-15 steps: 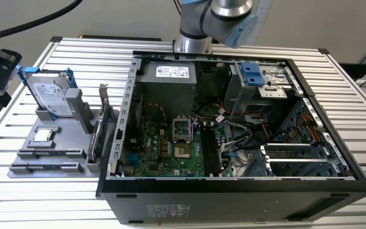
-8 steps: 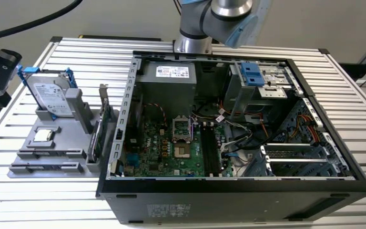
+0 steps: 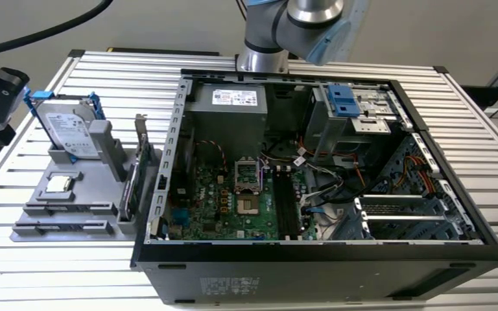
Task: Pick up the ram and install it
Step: 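Pick up the ram and move it above insertion slot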
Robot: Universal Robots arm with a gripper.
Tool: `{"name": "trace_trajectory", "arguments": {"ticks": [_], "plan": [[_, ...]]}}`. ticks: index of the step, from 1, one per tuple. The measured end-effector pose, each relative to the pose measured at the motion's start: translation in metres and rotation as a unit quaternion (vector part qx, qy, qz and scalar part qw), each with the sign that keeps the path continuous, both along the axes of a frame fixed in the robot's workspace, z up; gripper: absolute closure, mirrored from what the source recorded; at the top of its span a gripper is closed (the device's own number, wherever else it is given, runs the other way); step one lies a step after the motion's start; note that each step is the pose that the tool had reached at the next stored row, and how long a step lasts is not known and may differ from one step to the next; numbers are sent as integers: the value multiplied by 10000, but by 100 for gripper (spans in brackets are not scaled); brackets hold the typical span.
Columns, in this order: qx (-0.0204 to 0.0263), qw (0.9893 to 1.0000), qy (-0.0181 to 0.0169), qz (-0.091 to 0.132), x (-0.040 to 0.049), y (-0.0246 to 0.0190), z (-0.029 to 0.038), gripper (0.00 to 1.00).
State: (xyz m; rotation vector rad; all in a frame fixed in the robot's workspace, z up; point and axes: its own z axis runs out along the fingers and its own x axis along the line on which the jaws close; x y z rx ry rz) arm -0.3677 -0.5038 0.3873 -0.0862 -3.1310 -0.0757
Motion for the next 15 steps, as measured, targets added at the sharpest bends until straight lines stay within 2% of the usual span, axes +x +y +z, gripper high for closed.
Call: {"name": "trace_trajectory", "arguments": {"ticks": [10, 15], "plan": [[0, 9998, 0, -213, -1, 1, -2, 100], [0, 9993, 0, -369, 0, 0, -14, 100]]}}
